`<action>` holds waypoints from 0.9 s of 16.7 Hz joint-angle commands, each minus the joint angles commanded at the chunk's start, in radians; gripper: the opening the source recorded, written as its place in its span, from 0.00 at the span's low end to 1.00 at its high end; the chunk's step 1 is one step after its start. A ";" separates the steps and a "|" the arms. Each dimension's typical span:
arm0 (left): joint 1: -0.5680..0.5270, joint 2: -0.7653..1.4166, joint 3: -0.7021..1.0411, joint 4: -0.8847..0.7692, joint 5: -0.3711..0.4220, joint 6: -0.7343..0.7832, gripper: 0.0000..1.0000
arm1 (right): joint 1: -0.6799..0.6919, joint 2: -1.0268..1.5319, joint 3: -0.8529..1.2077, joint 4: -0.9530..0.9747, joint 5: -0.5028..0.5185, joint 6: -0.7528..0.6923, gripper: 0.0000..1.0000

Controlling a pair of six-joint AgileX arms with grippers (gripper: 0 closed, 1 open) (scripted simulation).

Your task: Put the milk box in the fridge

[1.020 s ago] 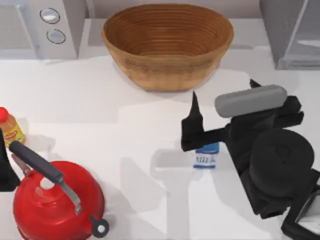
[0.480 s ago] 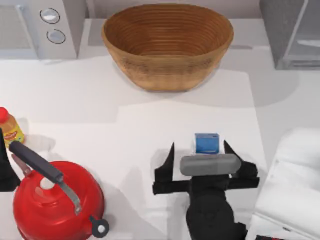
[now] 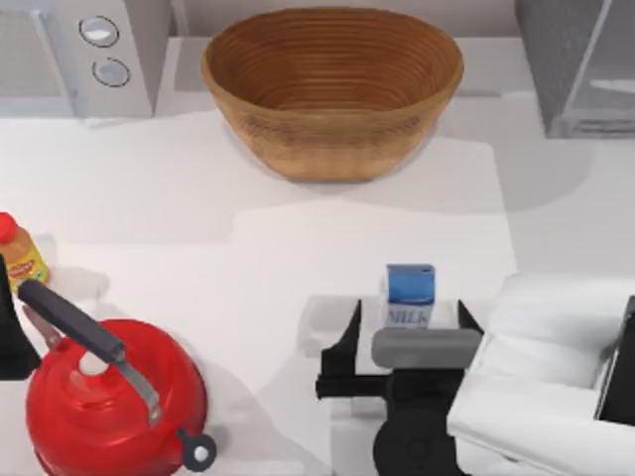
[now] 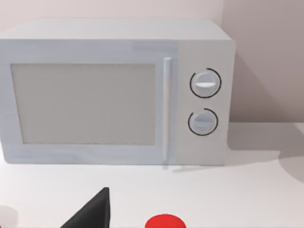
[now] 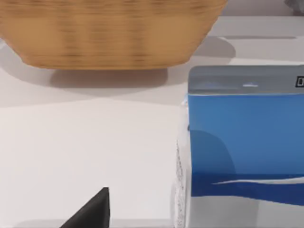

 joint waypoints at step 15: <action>0.000 0.000 0.000 0.000 0.000 0.000 1.00 | -0.144 0.051 0.113 -0.010 -0.140 -0.059 1.00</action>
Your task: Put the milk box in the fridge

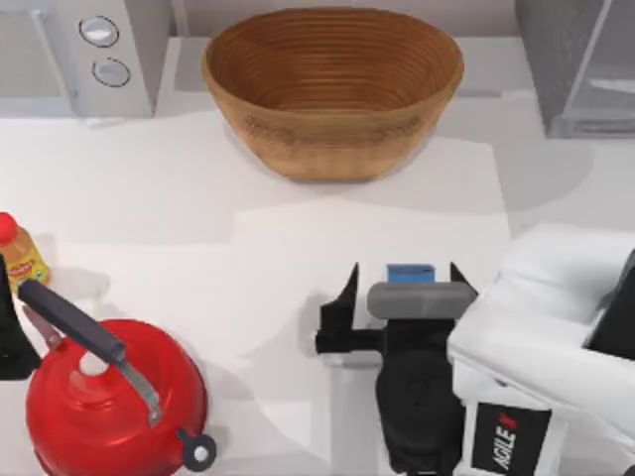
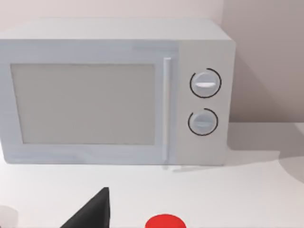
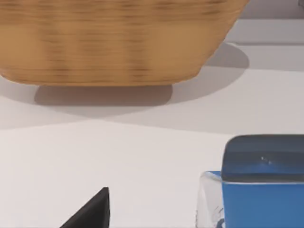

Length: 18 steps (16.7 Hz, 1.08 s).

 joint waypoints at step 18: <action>0.000 0.000 0.000 0.000 0.000 0.000 1.00 | 0.000 0.000 0.000 0.000 0.000 0.000 0.00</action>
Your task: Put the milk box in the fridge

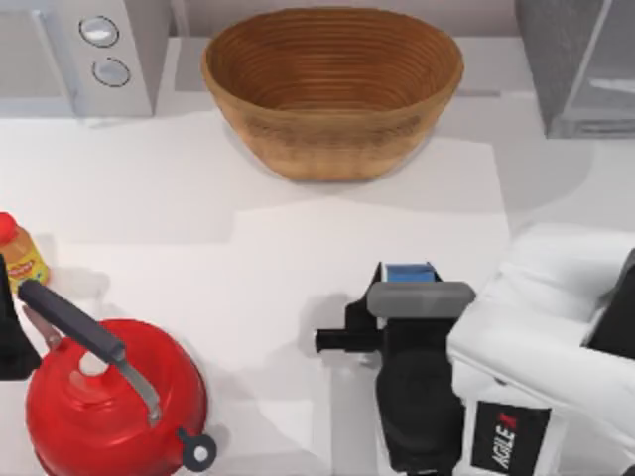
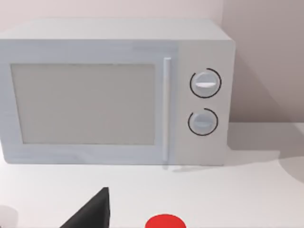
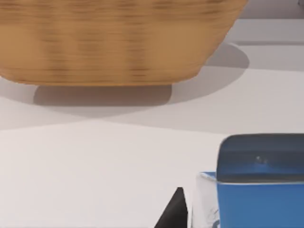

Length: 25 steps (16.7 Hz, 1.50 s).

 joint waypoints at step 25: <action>0.000 0.000 0.000 0.000 0.000 0.000 1.00 | 0.007 -0.653 0.010 -0.671 -0.008 0.008 0.00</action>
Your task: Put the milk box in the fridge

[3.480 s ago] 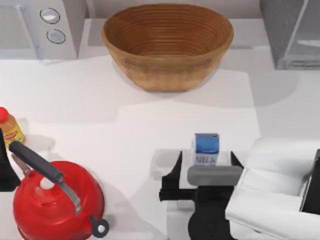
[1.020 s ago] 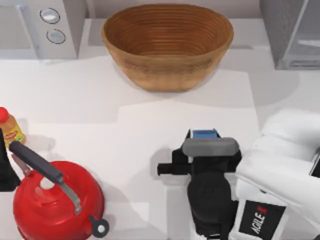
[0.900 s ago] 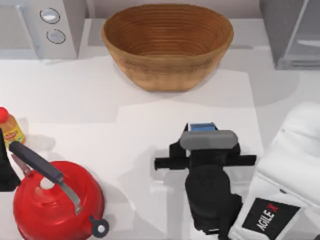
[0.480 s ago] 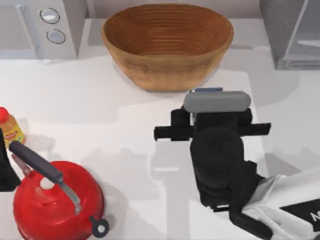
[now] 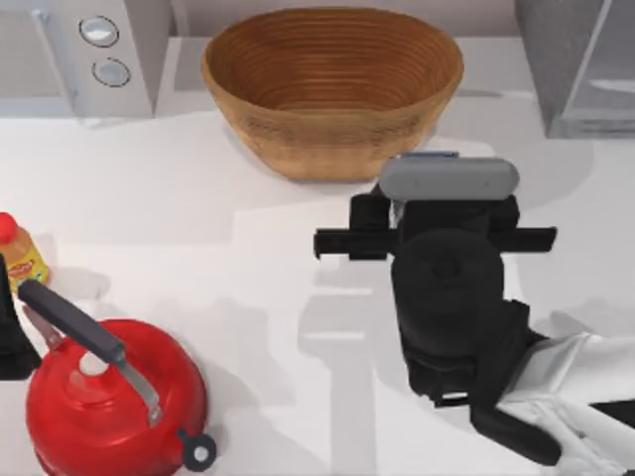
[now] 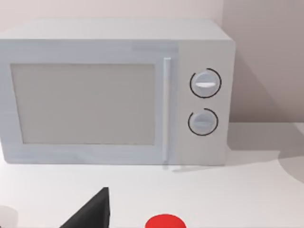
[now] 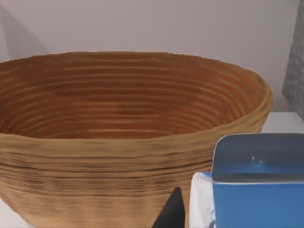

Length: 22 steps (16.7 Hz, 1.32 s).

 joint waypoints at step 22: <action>0.000 0.000 0.000 0.000 0.000 0.000 1.00 | -0.697 -1.475 -0.548 -0.680 -0.828 -0.152 0.00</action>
